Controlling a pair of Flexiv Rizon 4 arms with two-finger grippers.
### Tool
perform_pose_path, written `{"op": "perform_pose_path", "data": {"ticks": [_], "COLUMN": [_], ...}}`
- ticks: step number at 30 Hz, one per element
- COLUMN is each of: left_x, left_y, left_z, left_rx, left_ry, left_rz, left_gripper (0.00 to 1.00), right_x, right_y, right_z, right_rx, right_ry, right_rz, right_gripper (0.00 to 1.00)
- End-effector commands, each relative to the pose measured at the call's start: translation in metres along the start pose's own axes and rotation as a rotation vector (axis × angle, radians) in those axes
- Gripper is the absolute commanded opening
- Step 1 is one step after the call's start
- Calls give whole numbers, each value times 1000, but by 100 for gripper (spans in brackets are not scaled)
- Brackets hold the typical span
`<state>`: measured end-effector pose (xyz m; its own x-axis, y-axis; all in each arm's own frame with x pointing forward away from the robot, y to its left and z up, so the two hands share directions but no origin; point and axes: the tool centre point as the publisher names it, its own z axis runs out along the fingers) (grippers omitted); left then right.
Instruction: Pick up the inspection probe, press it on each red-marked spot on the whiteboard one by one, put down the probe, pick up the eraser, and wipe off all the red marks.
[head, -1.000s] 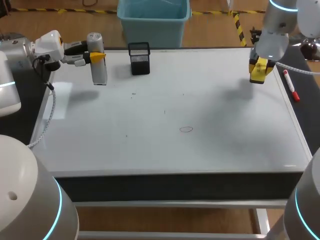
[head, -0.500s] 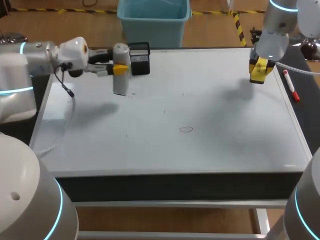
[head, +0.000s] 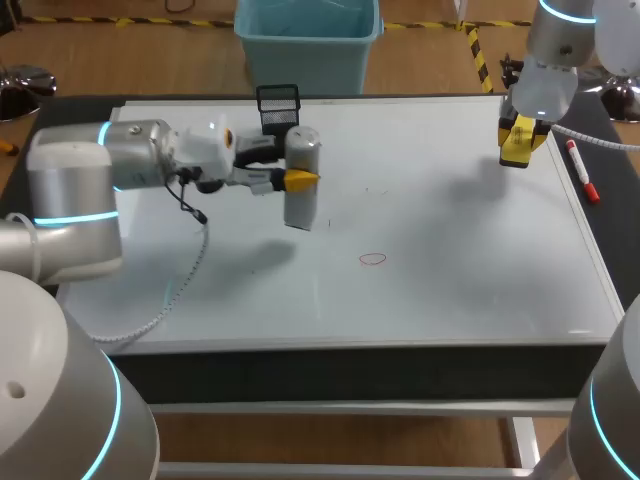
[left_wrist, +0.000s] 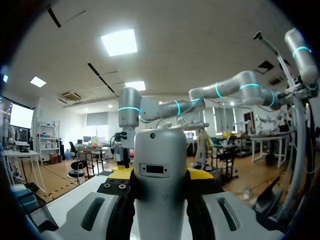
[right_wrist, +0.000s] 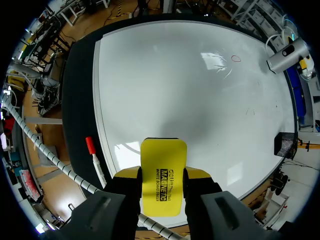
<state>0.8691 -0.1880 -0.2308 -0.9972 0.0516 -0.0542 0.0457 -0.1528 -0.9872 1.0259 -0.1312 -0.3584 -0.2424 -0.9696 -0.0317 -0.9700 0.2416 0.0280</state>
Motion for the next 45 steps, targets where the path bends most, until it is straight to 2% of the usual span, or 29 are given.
{"op": "perform_pose_path", "data": {"ticks": [1, 9, 21, 45], "left_x": [8, 19, 24, 17], "left_y": [11, 24, 34, 54], "left_z": [29, 70, 102, 101], "left_rx": [17, 42, 67, 81], "left_ry": [-22, -46, -64, -90], "left_rz": [-1, -18, -34, -65], "left_gripper": [0, 0, 0, 0], "right_x": [1, 1, 1, 1], "right_y": [0, 0, 0, 0], "right_z": [-1, -1, -1, -1], "right_rx": [2, 2, 2, 2], "right_ry": [3, 3, 3, 3], "right_rz": [-3, -3, -3, -3], "right_gripper": [0, 0, 0, 0]}}
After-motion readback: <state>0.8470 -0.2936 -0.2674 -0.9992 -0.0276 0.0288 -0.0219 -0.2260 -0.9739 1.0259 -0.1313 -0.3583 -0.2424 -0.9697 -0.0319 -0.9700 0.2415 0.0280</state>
